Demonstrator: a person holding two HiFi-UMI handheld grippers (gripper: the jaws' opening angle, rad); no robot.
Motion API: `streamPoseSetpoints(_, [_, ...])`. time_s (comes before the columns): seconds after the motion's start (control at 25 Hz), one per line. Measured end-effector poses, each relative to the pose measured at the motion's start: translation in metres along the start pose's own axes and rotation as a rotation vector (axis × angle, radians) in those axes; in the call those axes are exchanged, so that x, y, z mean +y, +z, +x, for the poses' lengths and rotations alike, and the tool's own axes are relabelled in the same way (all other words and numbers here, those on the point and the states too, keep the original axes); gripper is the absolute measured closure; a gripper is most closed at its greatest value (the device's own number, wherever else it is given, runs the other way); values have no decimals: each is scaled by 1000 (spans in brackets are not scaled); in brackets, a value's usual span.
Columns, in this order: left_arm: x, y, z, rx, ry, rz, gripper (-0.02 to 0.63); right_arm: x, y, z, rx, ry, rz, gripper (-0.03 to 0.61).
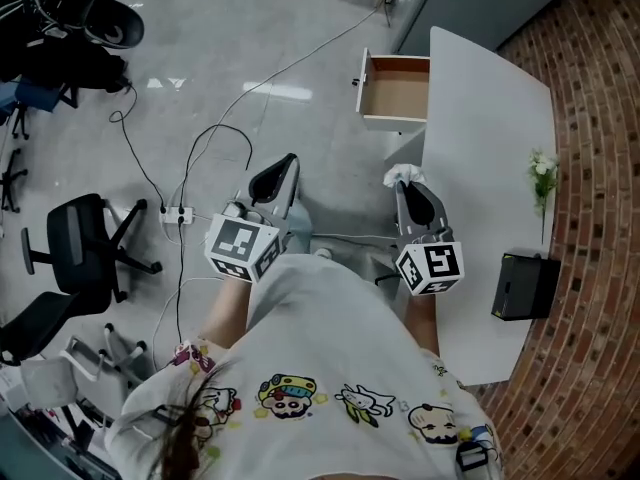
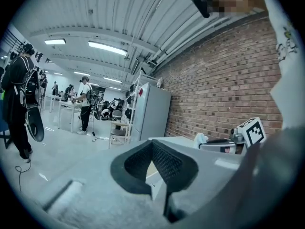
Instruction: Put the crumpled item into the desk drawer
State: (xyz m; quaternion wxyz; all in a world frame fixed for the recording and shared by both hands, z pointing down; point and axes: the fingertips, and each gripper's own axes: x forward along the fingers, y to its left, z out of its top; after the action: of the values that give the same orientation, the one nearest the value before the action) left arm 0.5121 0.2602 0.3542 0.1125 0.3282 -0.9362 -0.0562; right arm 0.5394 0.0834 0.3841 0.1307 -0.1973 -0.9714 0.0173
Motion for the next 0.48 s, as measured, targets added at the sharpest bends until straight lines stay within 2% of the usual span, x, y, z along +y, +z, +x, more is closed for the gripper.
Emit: streamPoseSetpoints(0.48, [127,46,105,17,-47,15,614,-37,38,158,35,-42,29,560])
